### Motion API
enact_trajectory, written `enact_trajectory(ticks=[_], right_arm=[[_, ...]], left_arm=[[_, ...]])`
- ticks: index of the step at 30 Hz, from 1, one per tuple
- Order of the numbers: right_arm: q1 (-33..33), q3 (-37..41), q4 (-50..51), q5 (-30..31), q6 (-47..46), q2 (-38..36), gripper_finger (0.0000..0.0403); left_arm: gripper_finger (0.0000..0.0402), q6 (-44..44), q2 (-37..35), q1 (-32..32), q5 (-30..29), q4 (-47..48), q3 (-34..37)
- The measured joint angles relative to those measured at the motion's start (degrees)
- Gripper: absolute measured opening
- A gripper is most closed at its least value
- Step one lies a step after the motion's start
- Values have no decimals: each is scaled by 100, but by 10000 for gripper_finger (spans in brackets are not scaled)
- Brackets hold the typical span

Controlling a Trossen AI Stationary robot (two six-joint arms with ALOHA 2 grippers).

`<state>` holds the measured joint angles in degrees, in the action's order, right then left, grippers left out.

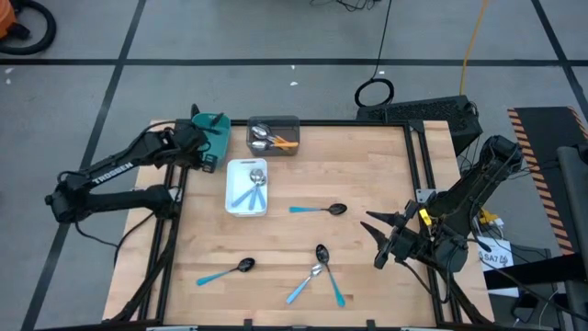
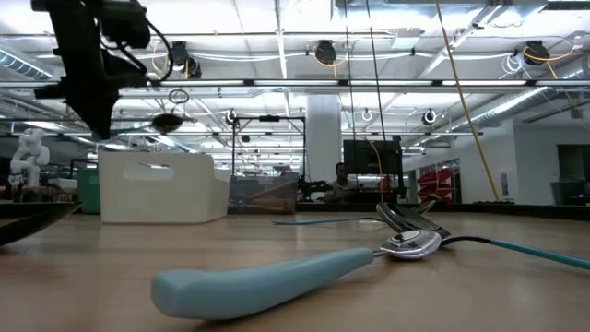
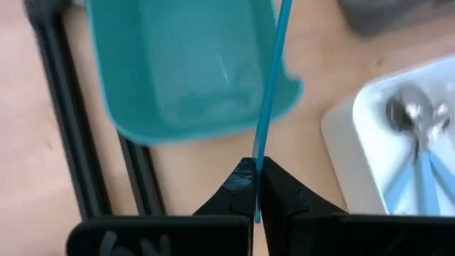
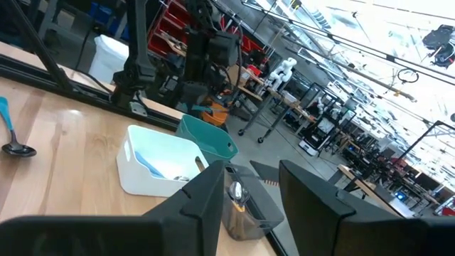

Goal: Sort silverware by color (type)
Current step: Put the top right blue spoon into the green bin

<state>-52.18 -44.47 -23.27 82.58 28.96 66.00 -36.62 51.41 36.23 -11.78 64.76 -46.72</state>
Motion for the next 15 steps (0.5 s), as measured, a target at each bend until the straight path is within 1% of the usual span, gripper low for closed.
enact_trajectory(ticks=[2, 4, 8, 15], right_arm=[[2, 0, 0, -4, -21, 0, 130], [2, 0, -2, -4, -23, 0, 130], [2, 0, -2, -6, -24, 0, 130], [7, 0, 0, -6, 49, 0, 130]], left_arm=[[5, 18, 219, 243, 390, 122, 0], [5, 168, 486, 522, 590, 172, 0], [5, 531, 997, 1014, 670, 192, -121], [5, 931, 1754, 1632, 693, 169, -626]])
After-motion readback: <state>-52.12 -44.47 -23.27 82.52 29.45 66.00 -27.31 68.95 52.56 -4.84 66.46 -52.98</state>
